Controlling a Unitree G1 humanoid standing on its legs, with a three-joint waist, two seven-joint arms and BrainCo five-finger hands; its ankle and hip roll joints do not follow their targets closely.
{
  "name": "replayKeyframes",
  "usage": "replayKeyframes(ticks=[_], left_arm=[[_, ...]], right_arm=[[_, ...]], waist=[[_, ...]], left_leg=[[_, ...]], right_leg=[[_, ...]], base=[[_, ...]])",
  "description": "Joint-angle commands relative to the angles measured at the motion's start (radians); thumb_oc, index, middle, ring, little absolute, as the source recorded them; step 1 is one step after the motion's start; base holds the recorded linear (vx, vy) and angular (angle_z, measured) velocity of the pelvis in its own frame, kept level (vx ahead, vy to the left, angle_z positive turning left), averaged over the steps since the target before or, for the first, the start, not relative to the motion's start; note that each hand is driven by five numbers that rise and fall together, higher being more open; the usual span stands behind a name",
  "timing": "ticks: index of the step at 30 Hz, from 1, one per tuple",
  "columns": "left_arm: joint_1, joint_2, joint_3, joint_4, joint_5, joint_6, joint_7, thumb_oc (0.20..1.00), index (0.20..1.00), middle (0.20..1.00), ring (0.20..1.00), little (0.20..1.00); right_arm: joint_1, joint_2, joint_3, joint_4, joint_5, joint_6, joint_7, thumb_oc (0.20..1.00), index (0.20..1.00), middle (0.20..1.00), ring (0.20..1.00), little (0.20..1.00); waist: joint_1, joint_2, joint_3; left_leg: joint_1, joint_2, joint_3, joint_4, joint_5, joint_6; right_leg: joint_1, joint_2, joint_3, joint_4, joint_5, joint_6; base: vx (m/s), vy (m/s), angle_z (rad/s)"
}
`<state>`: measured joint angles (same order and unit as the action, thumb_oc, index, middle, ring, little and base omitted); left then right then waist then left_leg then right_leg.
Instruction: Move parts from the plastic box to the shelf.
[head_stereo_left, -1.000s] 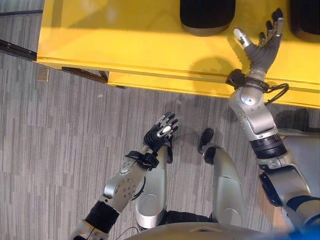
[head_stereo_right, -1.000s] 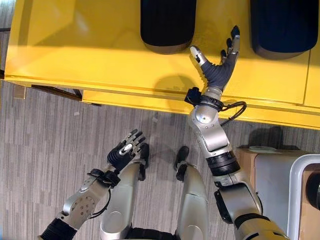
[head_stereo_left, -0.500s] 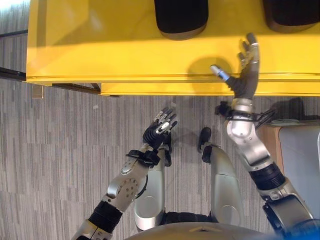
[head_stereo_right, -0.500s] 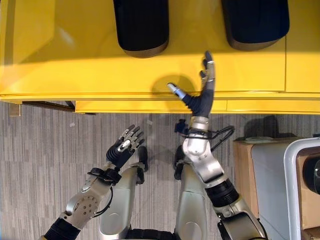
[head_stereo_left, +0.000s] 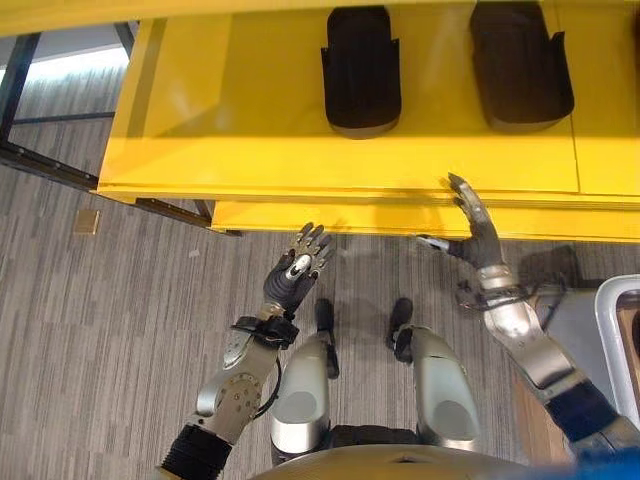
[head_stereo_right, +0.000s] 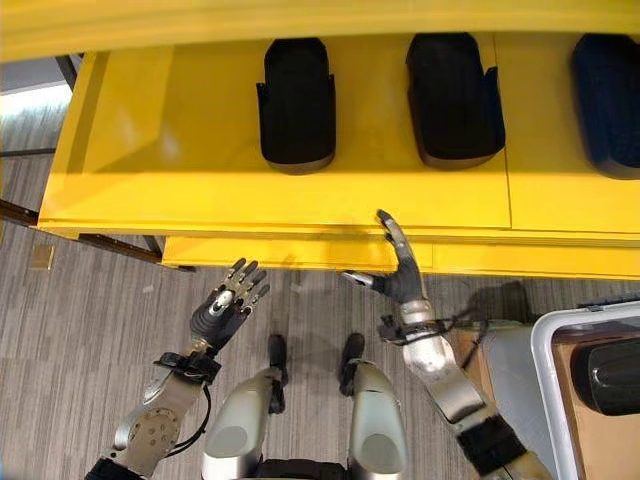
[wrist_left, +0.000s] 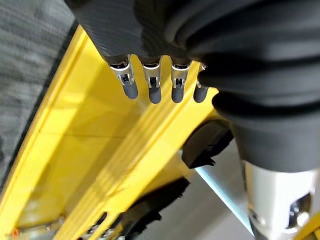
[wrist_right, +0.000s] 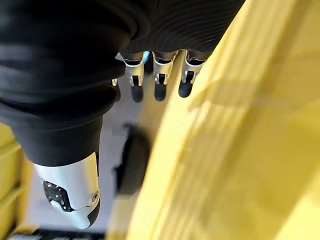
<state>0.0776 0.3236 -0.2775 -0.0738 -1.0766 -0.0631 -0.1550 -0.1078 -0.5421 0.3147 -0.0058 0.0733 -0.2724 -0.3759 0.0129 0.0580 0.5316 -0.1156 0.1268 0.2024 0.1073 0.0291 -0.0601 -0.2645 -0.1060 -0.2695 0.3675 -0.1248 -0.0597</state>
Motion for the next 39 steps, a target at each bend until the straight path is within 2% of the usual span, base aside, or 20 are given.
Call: replayKeyframes(ticks=[1,4,6,7,9,11,13,18,21,22,24,25,26,29,30,31,33,36,38,39], left_arm=[[0.047,-0.004,0.004,-0.021,-0.087,0.009,-0.065,1.0,1.0,1.0,1.0,1.0],[0.061,-0.01,0.018,0.016,-0.088,0.039,-0.047,1.0,1.0,1.0,1.0,1.0],[0.066,-0.017,0.026,0.027,-0.148,0.049,-0.077,1.0,1.0,1.0,1.0,1.0],[0.077,-0.036,0.042,0.022,-0.256,0.09,-0.115,1.0,1.0,1.0,1.0,1.0],[0.086,-0.064,0.06,0.036,-0.304,0.117,-0.127,1.0,1.0,1.0,1.0,1.0],[0.084,-0.076,0.068,0.06,-0.309,0.118,-0.125,1.0,1.0,1.0,1.0,1.0],[0.074,-0.092,0.082,0.068,-0.306,0.139,-0.099,1.0,1.0,1.0,1.0,1.0],[0.063,-0.097,0.111,0.072,-0.277,0.169,-0.098,1.0,1.0,1.0,1.0,1.0],[0.078,-0.058,0.189,0.076,-0.179,0.177,-0.068,1.0,1.0,1.0,1.0,1.0],[0.08,-0.055,0.194,0.076,-0.17,0.179,-0.065,1.0,1.0,1.0,1.0,1.0],[0.075,-0.045,0.229,0.081,-0.159,0.18,-0.049,1.0,1.0,1.0,1.0,1.0],[0.058,-0.047,0.228,0.087,-0.173,0.186,-0.041,1.0,1.0,1.0,1.0,1.0],[0.051,-0.049,0.222,0.086,-0.178,0.193,-0.052,1.0,1.0,1.0,1.0,1.0],[0.044,-0.062,0.197,0.062,-0.181,0.206,-0.06,1.0,1.0,1.0,1.0,1.0],[0.047,-0.067,0.171,0.028,-0.138,0.163,-0.02,1.0,1.0,1.0,1.0,1.0],[0.047,-0.066,0.164,0.023,-0.134,0.16,-0.015,1.0,1.0,1.0,1.0,1.0],[0.04,-0.06,0.14,0.013,-0.124,0.16,-0.001,1.0,1.0,1.0,1.0,1.0],[0.03,-0.039,0.113,0.024,-0.11,0.151,-0.03,1.0,1.0,1.0,1.0,1.0],[0.042,-0.03,0.105,0.037,-0.113,0.137,-0.064,1.0,1.0,1.0,1.0,1.0],[0.057,-0.021,0.103,0.042,-0.114,0.124,-0.08,1.0,1.0,1.0,1.0,1.0]], right_arm=[[0.007,-0.001,0.002,-0.025,-0.018,-0.094,0.076,1.0,1.0,1.0,1.0,1.0],[0.05,-0.016,-0.009,-0.017,0.0,-0.079,0.153,1.0,1.0,1.0,1.0,1.0],[0.064,-0.019,-0.01,-0.015,0.021,-0.05,0.184,1.0,1.0,1.0,1.0,1.0],[0.092,-0.013,-0.017,-0.009,0.065,-0.007,0.187,1.0,1.0,1.0,1.0,1.0],[0.111,0.008,-0.024,0.028,0.094,0.014,0.184,1.0,1.0,1.0,1.0,1.0],[0.114,0.021,-0.027,0.051,0.088,0.01,0.169,1.0,1.0,1.0,1.0,1.0],[0.123,0.05,-0.037,0.063,0.11,0.042,0.141,1.0,1.0,1.0,1.0,1.0],[0.151,0.08,-0.085,0.068,0.088,0.039,0.126,1.0,1.0,1.0,1.0,1.0],[0.168,0.087,-0.149,0.051,0.084,0.065,0.12,1.0,1.0,1.0,1.0,1.0],[0.17,0.088,-0.151,0.049,0.084,0.068,0.116,1.0,1.0,1.0,1.0,1.0],[0.191,0.094,-0.185,0.04,0.088,0.087,0.118,1.0,1.0,1.0,1.0,1.0],[0.21,0.108,-0.202,0.039,0.083,0.085,0.104,1.0,1.0,1.0,1.0,1.0],[0.221,0.115,-0.21,0.037,0.082,0.079,0.101,1.0,1.0,1.0,1.0,1.0],[0.223,0.133,-0.211,0.036,0.06,0.063,0.09,1.0,1.0,1.0,1.0,1.0],[0.191,0.137,-0.182,0.031,0.043,0.063,0.097,1.0,1.0,1.0,1.0,1.0],[0.186,0.136,-0.176,0.029,0.036,0.062,0.089,1.0,1.0,1.0,1.0,1.0],[0.174,0.125,-0.162,0.012,-0.007,0.044,0.067,1.0,1.0,1.0,1.0,1.0],[0.167,0.101,-0.16,-0.008,-0.046,0.021,0.047,1.0,1.0,1.0,1.0,1.0],[0.147,0.083,-0.161,0.002,-0.025,0.012,0.037,1.0,1.0,1.0,1.0,1.0],[0.136,0.075,-0.163,0.006,-0.015,0.011,0.035,1.0,1.0,1.0,1.0,1.0]], waist=[[0.001,-0.02,-0.128],[-0.002,-0.029,-0.173],[-0.001,-0.033,-0.19],[-0.001,-0.037,-0.213],[-0.001,-0.043,-0.241],[-0.003,-0.048,-0.255],[-0.007,-0.054,-0.275],[-0.019,-0.059,-0.303],[-0.026,-0.074,-0.313],[-0.026,-0.075,-0.312],[-0.035,-0.089,-0.306],[-0.048,-0.101,-0.301],[-0.052,-0.106,-0.297],[-0.042,-0.117,-0.293],[-0.025,-0.12,-0.287],[-0.023,-0.12,-0.285],[-0.032,-0.112,-0.284],[-0.049,-0.096,-0.284],[-0.042,-0.087,-0.288],[-0.037,-0.091,-0.294]], left_leg=[[0.024,0.087,-0.035,-0.068,0.088,-0.053],[0.049,0.078,-0.048,-0.083,0.092,-0.054],[0.063,0.074,-0.048,-0.091,0.09,-0.053],[0.079,0.068,-0.044,-0.099,0.085,-0.053],[0.107,0.06,-0.038,-0.116,0.078,-0.049],[0.126,0.057,-0.028,-0.129,0.074,-0.047],[0.161,0.048,-0.008,-0.152,0.064,-0.039],[0.209,0.031,0.037,-0.182,0.043,-0.018],[0.243,0.017,0.096,-0.185,0.017,0.003],[0.245,0.016,0.1,-0.185,0.016,0.005],[0.253,0.009,0.136,-0.178,0.002,0.016],[0.256,0.0,0.166,-0.175,-0.008,0.024],[0.259,-0.003,0.183,-0.174,-0.014,0.025],[0.285,-0.004,0.271,-0.185,-0.04,0.016],[0.308,0.017,0.389,-0.187,-0.042,0.008],[0.312,0.021,0.409,-0.187,-0.041,0.009],[0.31,0.016,0.444,-0.184,-0.043,0.026],[0.289,0.018,0.476,-0.157,-0.049,0.054],[0.269,0.03,0.499,-0.144,-0.043,0.061],[0.253,0.034,0.514,-0.138,-0.037,0.059]], right_leg=[[0.155,-0.061,-0.014,-0.123,0.029,0.124],[0.2,-0.065,-0.017,-0.162,0.047,0.133],[0.216,-0.066,-0.018,-0.181,0.057,0.137],[0.24,-0.069,-0.024,-0.211,0.07,0.142],[0.268,-0.071,-0.025,-0.247,0.091,0.148],[0.284,-0.071,-0.027,-0.271,0.104,0.154],[0.315,-0.07,-0.026,-0.313,0.124,0.162],[0.346,-0.085,-0.025,-0.352,0.153,0.185],[0.358,-0.122,-0.017,-0.372,0.19,0.225],[0.358,-0.125,-0.015,-0.372,0.192,0.227],[0.35,-0.15,-0.005,-0.394,0.227,0.253],[0.344,-0.178,0.003,-0.43,0.286,0.272],[0.342,-0.194,-0.004,-0.445,0.315,0.28],[0.318,-0.25,-0.106,-0.448,0.414,0.318],[0.29,-0.278,-0.251,-0.416,0.471,0.321],[0.282,-0.29,-0.271,-0.397,0.478,0.321],[0.261,-0.294,-0.286,-0.302,0.437,0.311],[0.254,-0.261,-0.277,-0.167,0.319,0.268],[0.274,-0.216,-0.292,-0.118,0.226,0.231],[0.308,-0.177,-0.299,-0.156,0.184,0.217]], base=[[-0.02,0.06,-0.08],[0.02,0.043,0.01],[0.02,0.054,0.05],[0.02,0.069,0.03],[0.05,0.099,0.04],[0.04,0.094,0.04],[0.05,0.161,0.0],[0.05,0.177,-0.14],[0.03,0.296,-0.28],[-0.02,0.276,-0.51],[-0.05,0.241,-0.63],[-0.06,0.192,-0.54],[-0.07,0.155,-0.45],[-0.12,0.066,-0.76],[-0.25,0.054,-1.37],[-0.26,0.065,-2.04],[-0.14,0.07,-1.78],[-0.09,0.01,-0.84],[-0.07,-0.1,-0.8],[-0.01,-0.209,-1.21]])
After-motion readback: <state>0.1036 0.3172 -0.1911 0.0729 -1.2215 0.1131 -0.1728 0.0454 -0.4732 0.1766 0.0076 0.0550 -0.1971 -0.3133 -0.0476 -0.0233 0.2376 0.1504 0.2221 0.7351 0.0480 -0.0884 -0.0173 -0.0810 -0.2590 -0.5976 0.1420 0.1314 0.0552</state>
